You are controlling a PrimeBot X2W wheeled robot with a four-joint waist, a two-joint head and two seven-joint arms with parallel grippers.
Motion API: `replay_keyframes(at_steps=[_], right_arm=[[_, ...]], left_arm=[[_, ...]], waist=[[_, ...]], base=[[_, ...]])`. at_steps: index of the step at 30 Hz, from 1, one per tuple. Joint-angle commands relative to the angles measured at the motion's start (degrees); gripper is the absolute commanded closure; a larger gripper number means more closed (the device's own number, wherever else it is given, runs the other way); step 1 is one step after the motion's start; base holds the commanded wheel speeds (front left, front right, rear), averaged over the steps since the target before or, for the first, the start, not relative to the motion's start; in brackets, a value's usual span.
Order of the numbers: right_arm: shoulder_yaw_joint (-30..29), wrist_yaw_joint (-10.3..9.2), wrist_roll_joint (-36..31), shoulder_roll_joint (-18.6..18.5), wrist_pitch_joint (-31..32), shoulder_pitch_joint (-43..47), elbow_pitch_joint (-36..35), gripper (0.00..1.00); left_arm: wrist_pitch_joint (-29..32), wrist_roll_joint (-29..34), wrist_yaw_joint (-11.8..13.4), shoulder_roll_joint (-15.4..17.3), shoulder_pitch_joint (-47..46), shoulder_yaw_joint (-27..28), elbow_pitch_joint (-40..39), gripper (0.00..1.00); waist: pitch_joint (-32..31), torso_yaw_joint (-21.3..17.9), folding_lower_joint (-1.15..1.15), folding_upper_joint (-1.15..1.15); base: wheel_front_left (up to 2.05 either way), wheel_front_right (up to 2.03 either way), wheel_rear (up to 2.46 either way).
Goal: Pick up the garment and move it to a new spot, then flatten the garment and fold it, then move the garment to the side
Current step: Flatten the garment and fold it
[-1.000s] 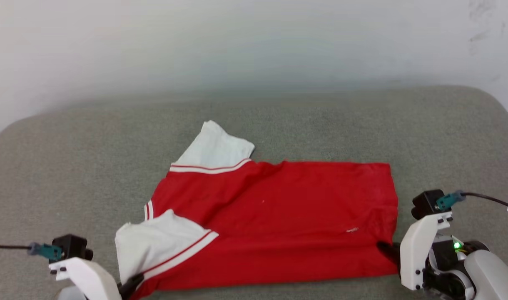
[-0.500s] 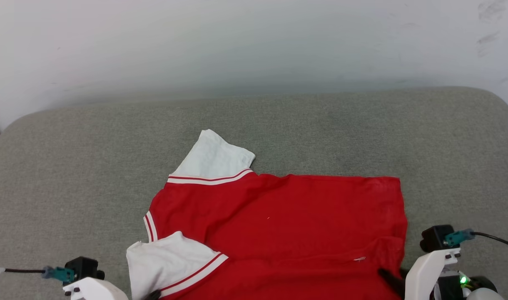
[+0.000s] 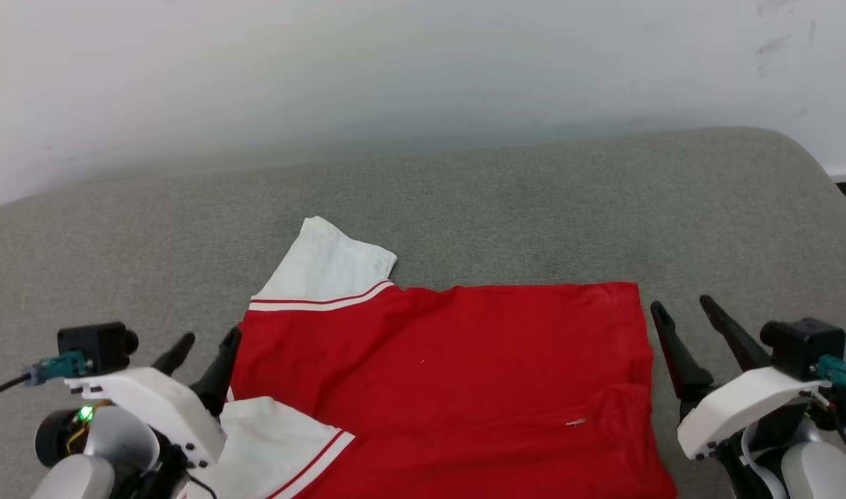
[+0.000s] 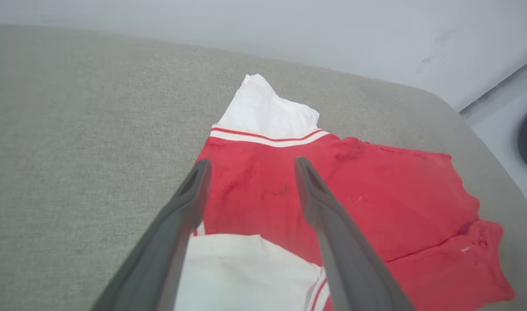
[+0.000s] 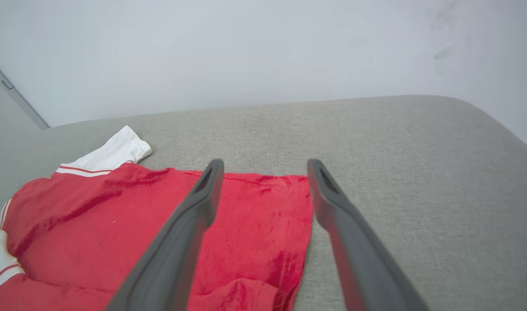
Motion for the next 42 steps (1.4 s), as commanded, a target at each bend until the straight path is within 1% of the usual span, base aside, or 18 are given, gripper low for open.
replay_keyframes(at_steps=[1, 5, 6, 9, 12, 14, 17, 21, 22, 24, 27, 33, 37, 39, 40, 41, 42], right_arm=[[-0.4, -0.02, -0.4, 0.4, -0.3, -0.8, -0.5, 0.0], [-2.4, -0.02, -3.1, 2.9, -0.8, -2.1, -4.7, 0.0], [-2.8, -0.02, -3.6, 3.5, -0.6, -2.3, -5.7, 0.0], [-3.8, -0.02, -4.5, 4.8, -0.3, -3.3, -8.1, 0.0], [-3.7, -0.02, -5.3, 5.8, 0.0, -4.8, -9.7, 0.0], [-3.7, -0.02, -5.3, 6.4, 0.2, -5.7, -10.2, 0.0], [-3.5, -0.02, -4.8, 7.3, 0.2, -6.9, -10.4, 0.0], [-2.4, -0.02, -3.9, 8.1, -0.4, -8.1, -9.8, 0.0], [-1.6, -0.02, -3.0, 8.5, -1.1, -8.7, -9.2, 0.0], [-1.0, -0.02, -2.7, 8.7, -1.8, -9.1, -8.8, 0.0], [0.0, -0.02, -1.7, 8.9, -2.6, -9.5, -7.9, 0.0], [2.3, -0.02, 1.2, 8.9, -4.8, -10.5, -5.3, 0.0], [2.8, -0.02, 2.5, 8.9, -6.1, -11.2, -3.3, 0.0], [2.8, -0.02, 2.8, 8.9, -6.5, -11.5, -2.4, 0.0], [2.7, -0.02, 3.0, 8.9, -6.6, -11.6, -2.0, 0.0], [2.7, -0.02, 3.2, 8.9, -6.6, -11.7, -1.6, 0.0], [2.5, -0.02, 3.3, 8.9, -6.5, -12.0, -1.3, 0.0]], left_arm=[[-0.5, 0.5, 0.0, -0.2, -1.0, -0.1, -0.2, 0.0], [-4.8, 4.9, 1.4, -1.0, -5.9, -0.3, -0.9, 0.0], [-5.4, 5.7, 1.4, -1.1, -7.3, -0.4, -0.6, 0.0], [-5.9, 6.8, 0.7, -1.7, -12.4, -1.0, 0.9, 0.0], [-3.5, 6.6, -0.6, -1.4, -18.1, -1.7, 4.1, 0.0], [-1.1, 6.1, -2.1, -0.8, -22.2, -2.2, 6.7, 0.0], [4.5, 4.0, -4.5, 0.2, -28.2, -2.7, 11.6, 0.0], [14.7, 2.4, -7.0, 3.4, -35.1, -4.3, 17.8, 0.0], [23.2, 1.7, -8.0, 6.2, -39.4, -5.6, 21.2, 0.0], [28.5, 1.7, -8.3, 7.9, -41.8, -6.7, 22.9, 0.0], [34.1, 1.9, -7.9, 9.7, -44.6, -7.7, 24.6, 0.0], [42.0, 1.4, -7.0, 12.2, -47.3, -8.7, 27.6, 0.0], [47.9, 0.0, -5.9, 11.9, -45.5, -10.1, 29.6, 0.0], [51.4, -1.5, -4.8, 11.1, -43.9, -10.6, 30.7, 0.0], [52.2, -1.8, -4.4, 10.8, -43.3, -10.7, 30.7, 0.2], [52.5, -2.1, -4.1, 10.5, -42.8, -10.7, 30.5, 0.68], [52.2, -2.7, -3.9, 10.1, -42.4, -10.4, 30.4, 1.0]], waist=[[0.8, -0.7, 0.0, 0.0], [4.2, -2.2, 0.0, 0.0], [5.1, -2.5, 0.0, 0.0], [8.3, -3.6, 0.0, 0.0], [11.5, -5.1, 0.0, 0.0], [13.2, -6.2, 0.0, 0.0], [15.2, -7.6, 0.0, 0.0], [17.5, -10.2, 0.0, 0.0], [19.2, -11.9, 0.0, 0.0], [20.4, -12.9, 0.0, 0.0], [22.3, -14.3, 0.0, 0.0], [25.8, -16.9, 0.0, 0.0], [26.7, -17.5, 0.0, 0.0], [26.8, -17.6, 0.0, 0.0], [26.8, -17.6, 0.0, 0.0], [26.8, -17.5, 0.0, 0.0], [26.7, -17.4, 0.0, 0.0]], base=[[0.0, 0.0, 0.0], [0.0, 0.0, 0.0], [0.0, 0.0, 0.0], [0.0, 0.0, 0.0], [0.0, 0.0, 0.0], [0.0, 0.0, 0.0], [0.0, 0.0, 0.0], [0.0, 0.0, 0.0], [0.0, 0.0, 0.0], [0.0, 0.0, 0.0], [0.0, 0.0, 0.0], [0.0, 0.0, 0.0], [0.0, 0.0, 0.0], [0.0, 0.0, 0.0], [0.0, 0.0, 0.0], [0.0, 0.0, 0.0], [0.0, 0.0, 0.0]])
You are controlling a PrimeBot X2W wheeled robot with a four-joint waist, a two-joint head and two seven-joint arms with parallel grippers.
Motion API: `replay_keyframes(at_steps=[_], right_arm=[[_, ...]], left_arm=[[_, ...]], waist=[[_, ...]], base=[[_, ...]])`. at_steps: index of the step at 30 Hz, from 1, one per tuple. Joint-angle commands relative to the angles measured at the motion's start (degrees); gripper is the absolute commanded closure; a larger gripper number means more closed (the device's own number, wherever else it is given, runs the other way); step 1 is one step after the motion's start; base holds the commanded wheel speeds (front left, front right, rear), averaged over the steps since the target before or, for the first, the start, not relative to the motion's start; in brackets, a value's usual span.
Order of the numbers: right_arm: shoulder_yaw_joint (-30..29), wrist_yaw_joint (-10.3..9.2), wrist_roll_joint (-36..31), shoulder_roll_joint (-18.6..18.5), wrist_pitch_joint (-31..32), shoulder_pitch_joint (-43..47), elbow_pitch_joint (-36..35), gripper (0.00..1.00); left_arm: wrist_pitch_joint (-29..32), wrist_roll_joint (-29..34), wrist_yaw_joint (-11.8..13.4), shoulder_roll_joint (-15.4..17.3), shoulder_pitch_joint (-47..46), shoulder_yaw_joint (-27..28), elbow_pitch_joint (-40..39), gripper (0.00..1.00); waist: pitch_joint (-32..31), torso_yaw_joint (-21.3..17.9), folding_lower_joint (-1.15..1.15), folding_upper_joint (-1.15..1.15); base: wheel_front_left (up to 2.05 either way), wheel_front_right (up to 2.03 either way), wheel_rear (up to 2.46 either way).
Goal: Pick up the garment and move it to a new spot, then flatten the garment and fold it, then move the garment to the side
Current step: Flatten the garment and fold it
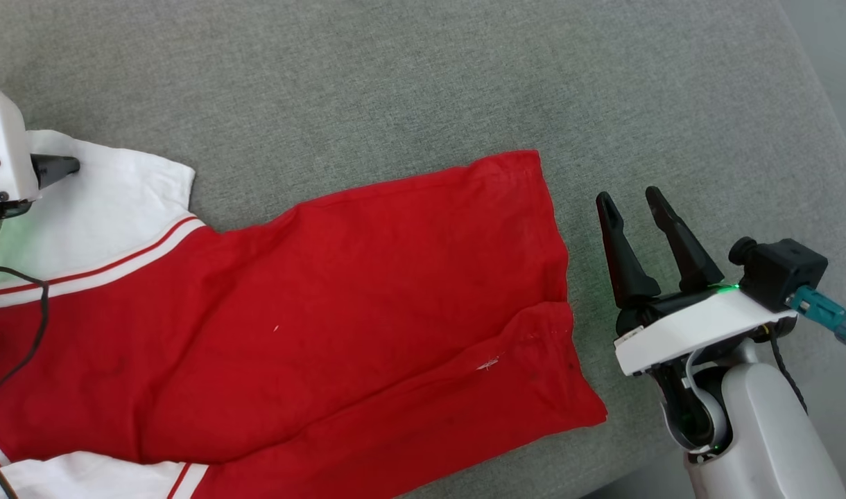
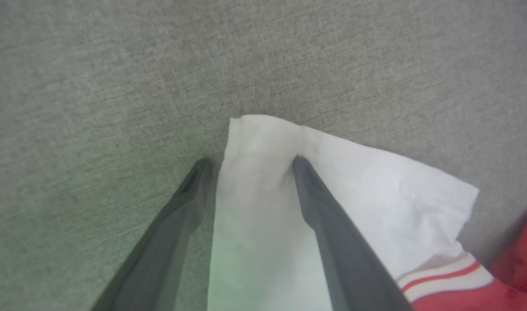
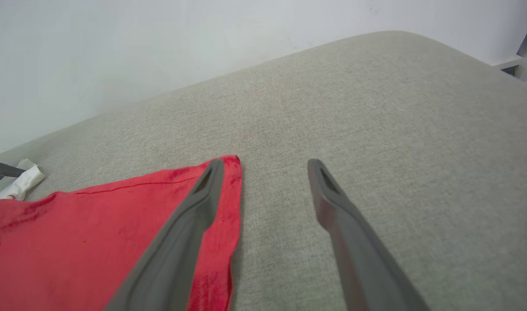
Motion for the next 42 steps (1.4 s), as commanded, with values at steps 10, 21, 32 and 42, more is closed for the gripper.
replay_keyframes(at_steps=[10, 21, 32, 42], right_arm=[[-0.6, -0.02, 3.9, -3.3, 10.5, -5.1, 6.5, 0.0], [3.2, -0.02, 9.7, -12.2, 35.7, -16.8, 16.6, 0.0], [6.8, -0.02, 10.3, -13.0, 48.4, -23.1, 27.3, 0.0], [7.1, -0.01, 10.1, -11.8, 54.0, -26.0, 31.1, 1.0]], left_arm=[[-8.9, -0.5, -0.9, -6.0, 4.4, -0.2, 0.7, 1.0], [-18.5, 0.1, -4.6, -12.1, 2.4, -1.0, -2.4, 1.0], [-20.5, 0.1, -6.0, -13.8, 1.8, -2.1, -2.9, 1.0], [-22.6, -0.3, -6.5, -13.7, 2.0, -1.7, -1.5, 1.0]], waist=[[-4.1, 4.0, 0.0, 0.0], [-7.2, 13.9, 0.0, 0.0], [-5.4, 18.0, 0.0, 0.0], [-6.0, 18.1, 0.0, 0.0]], base=[[0.0, 0.0, 0.0], [0.0, 0.0, 0.0], [0.0, 0.0, 0.0], [0.0, 0.0, 0.0]])
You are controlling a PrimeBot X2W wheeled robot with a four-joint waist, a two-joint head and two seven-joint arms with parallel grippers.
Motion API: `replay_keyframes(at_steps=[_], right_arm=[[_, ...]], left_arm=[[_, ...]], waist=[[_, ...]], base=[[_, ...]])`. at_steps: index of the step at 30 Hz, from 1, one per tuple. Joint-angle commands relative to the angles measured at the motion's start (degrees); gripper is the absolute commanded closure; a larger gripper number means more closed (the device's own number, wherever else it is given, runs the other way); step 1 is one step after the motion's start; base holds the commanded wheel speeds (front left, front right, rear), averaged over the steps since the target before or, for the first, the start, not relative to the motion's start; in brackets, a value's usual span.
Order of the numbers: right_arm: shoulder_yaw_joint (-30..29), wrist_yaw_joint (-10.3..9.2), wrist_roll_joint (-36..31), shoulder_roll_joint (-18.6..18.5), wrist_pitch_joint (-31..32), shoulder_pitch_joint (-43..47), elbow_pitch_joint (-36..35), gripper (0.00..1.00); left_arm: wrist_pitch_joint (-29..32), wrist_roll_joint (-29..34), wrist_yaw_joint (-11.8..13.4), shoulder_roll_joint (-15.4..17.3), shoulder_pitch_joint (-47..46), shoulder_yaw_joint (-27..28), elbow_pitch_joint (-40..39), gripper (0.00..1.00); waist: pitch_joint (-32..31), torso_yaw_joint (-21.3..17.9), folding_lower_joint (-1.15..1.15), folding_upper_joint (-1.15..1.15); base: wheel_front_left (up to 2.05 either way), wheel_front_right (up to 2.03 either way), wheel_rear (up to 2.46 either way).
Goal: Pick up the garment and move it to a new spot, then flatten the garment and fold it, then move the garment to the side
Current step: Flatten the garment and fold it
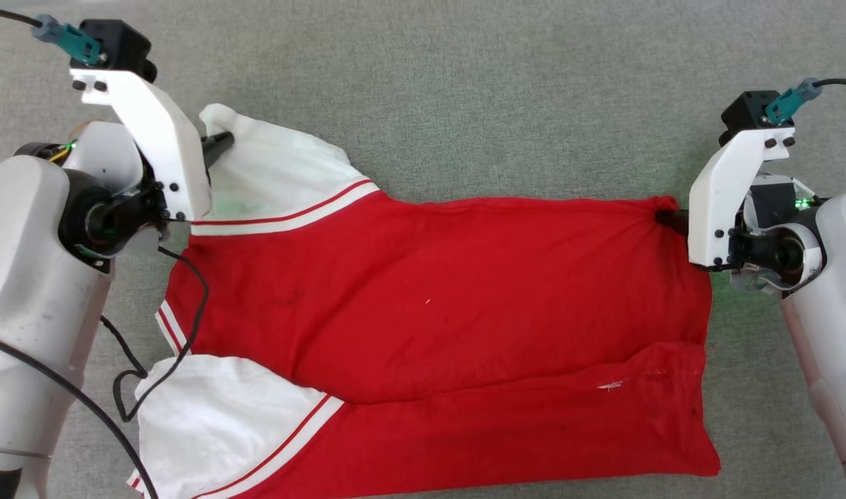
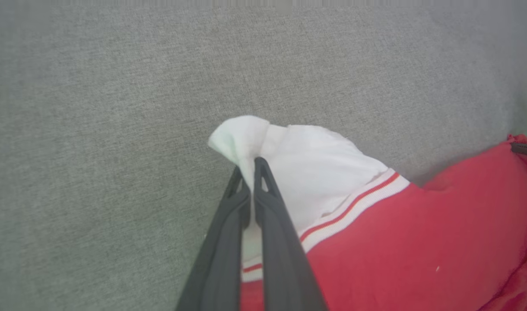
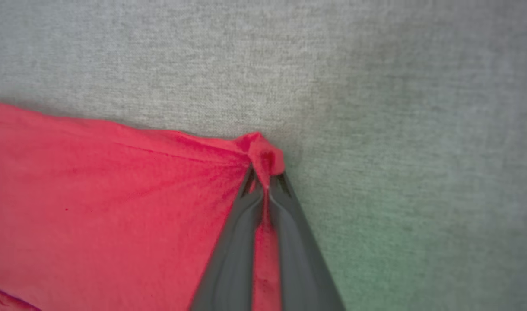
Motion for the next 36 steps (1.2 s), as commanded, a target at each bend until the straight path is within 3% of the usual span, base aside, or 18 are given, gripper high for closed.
replay_keyframes(at_steps=[1, 10, 21, 30, 36], right_arm=[[0.7, -0.01, 0.0, 0.8, 0.0, 1.8, 1.1, 1.0], [-1.3, -0.01, -1.2, -1.0, -9.2, 4.1, -5.4, 1.0], [-4.2, -0.01, -1.4, 0.0, -22.1, 18.2, -8.8, 1.0], [-5.6, -0.01, -1.4, 1.4, -28.9, 28.6, -9.8, 1.0], [-7.0, -0.01, -2.3, 2.6, -31.4, 33.8, -9.0, 1.0]], left_arm=[[-0.9, -0.3, -0.2, 0.4, 0.2, 0.6, 0.2, 1.0], [-10.7, -0.9, 1.3, 1.3, 7.3, 4.5, -1.7, 1.0], [-24.9, -3.0, 6.2, 0.6, 31.2, 9.8, -11.8, 1.0], [-28.0, -4.7, 9.8, -1.3, 48.2, 9.8, -18.9, 1.0], [-28.7, -6.7, 9.7, -4.5, 53.9, 8.3, -17.8, 1.0]], waist=[[-0.7, -0.2, 0.0, 0.0], [-6.3, 0.1, 0.0, 0.0], [-13.6, 0.8, 0.0, 0.0], [-16.1, 1.4, 0.0, 0.0], [-16.7, 1.6, 0.0, 0.0]], base=[[0.0, 0.0, 0.0], [0.0, 0.0, 0.0], [0.0, 0.0, 0.0], [0.0, 0.0, 0.0], [0.0, 0.0, 0.0]])
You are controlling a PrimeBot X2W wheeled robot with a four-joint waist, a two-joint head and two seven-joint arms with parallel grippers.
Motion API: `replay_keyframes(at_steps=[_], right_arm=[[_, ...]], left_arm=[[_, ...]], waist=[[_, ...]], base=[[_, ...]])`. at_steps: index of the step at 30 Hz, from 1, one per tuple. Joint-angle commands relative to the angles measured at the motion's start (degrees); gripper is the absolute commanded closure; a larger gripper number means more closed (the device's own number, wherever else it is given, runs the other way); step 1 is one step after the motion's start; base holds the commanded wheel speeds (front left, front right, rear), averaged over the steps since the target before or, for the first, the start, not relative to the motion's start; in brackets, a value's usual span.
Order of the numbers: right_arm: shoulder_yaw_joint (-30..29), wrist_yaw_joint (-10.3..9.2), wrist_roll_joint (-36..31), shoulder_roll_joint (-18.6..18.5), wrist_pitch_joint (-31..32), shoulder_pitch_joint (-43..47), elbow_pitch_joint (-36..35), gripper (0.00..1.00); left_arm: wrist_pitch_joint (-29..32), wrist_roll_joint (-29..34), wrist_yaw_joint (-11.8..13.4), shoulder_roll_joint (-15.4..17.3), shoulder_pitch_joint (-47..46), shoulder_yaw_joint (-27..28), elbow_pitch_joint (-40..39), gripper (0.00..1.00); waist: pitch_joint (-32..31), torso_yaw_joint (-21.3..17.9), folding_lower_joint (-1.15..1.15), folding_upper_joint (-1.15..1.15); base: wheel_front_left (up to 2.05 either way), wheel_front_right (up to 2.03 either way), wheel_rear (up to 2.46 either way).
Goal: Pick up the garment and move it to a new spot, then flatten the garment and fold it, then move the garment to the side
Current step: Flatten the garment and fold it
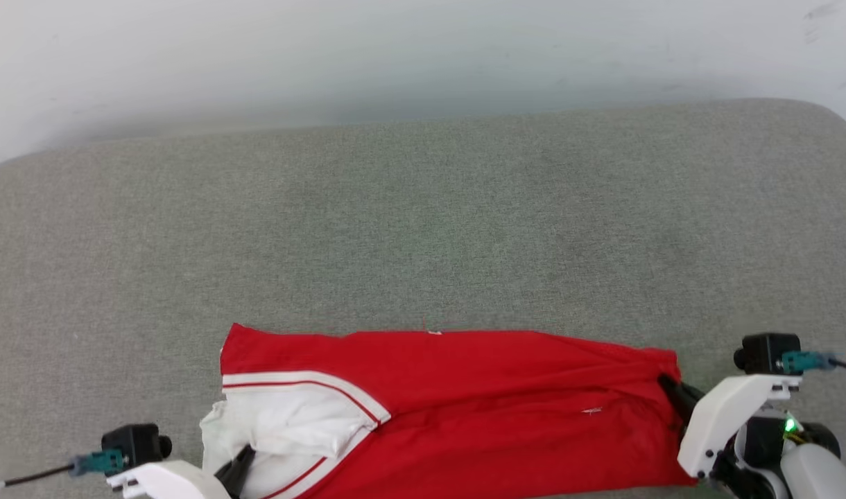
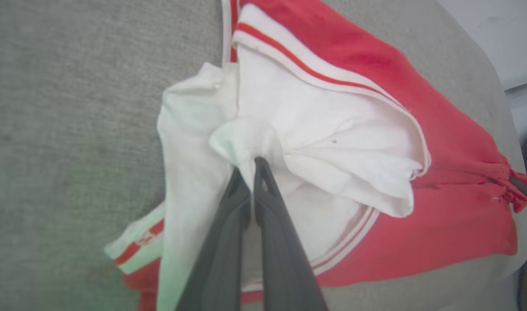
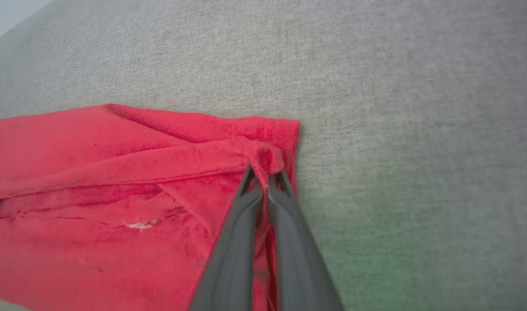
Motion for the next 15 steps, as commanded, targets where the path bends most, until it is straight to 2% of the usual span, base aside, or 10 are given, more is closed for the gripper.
replay_keyframes(at_steps=[1, 2, 3, 4, 5, 6, 7, 11, 15], right_arm=[[-0.4, -0.02, -0.5, 0.7, -0.7, 1.9, 0.5, 0.88], [-0.2, -0.02, -0.7, 0.8, -0.6, 2.7, 0.8, 0.66], [0.0, -0.02, -1.1, 0.8, -0.9, 3.4, 1.0, 0.4], [0.2, -0.02, -1.4, 1.0, -1.2, 4.1, 1.1, 0.0], [0.3, -0.02, -1.8, 1.3, -1.7, 4.8, 1.2, 0.0], [0.5, -0.02, -2.3, 1.5, -2.2, 5.4, 1.2, 0.0], [0.6, -0.02, -2.6, 1.6, -3.2, 5.9, 1.0, 0.0], [0.4, -0.03, -4.0, 2.0, -6.5, 8.0, -1.1, 0.0], [-0.6, -0.02, -4.7, 1.6, -8.3, 9.6, -6.0, 0.0]], left_arm=[[-0.8, -0.8, -0.2, -1.0, 1.4, 0.0, 1.1, 1.0], [-1.7, -0.8, -0.3, -1.3, 1.8, 0.3, 1.8, 1.0], [-2.5, -0.8, -0.4, -1.8, 2.0, 0.5, 2.5, 1.0], [-3.0, -1.0, -0.6, -2.2, 2.3, 0.5, 3.2, 1.0], [-3.6, -1.1, -0.8, -2.6, 2.4, 0.5, 3.8, 0.66], [-4.3, -1.0, -1.0, -2.7, 2.4, 0.7, 4.3, 0.14], [-4.7, -0.8, -1.2, -2.9, 2.4, 0.6, 4.6, 0.0], [-8.3, 1.4, -2.1, -2.8, 1.4, 0.3, 4.6, 0.0], [-13.5, 4.5, -1.5, -3.0, 0.5, 0.8, 1.9, 0.0]], waist=[[-0.2, -0.1, 0.01, 0.0], [-0.3, -0.2, 0.01, 0.0], [-0.5, -0.3, 0.01, 0.0], [-0.6, -0.3, 0.01, 0.0], [-0.8, -0.3, 0.01, 0.0], [-1.0, -0.3, 0.01, 0.0], [-1.2, -0.3, 0.01, 0.0], [-1.9, -0.3, 0.01, 0.0], [-2.6, -0.2, 0.01, 0.0]], base=[[0.0, 0.0, 0.0], [0.0, 0.0, 0.0], [0.0, 0.0, 0.0], [0.0, 0.0, 0.0], [0.0, 0.0, 0.0], [0.0, 0.0, 0.0], [0.0, 0.0, 0.0], [0.0, 0.0, 0.0], [0.0, 0.0, 0.0]])
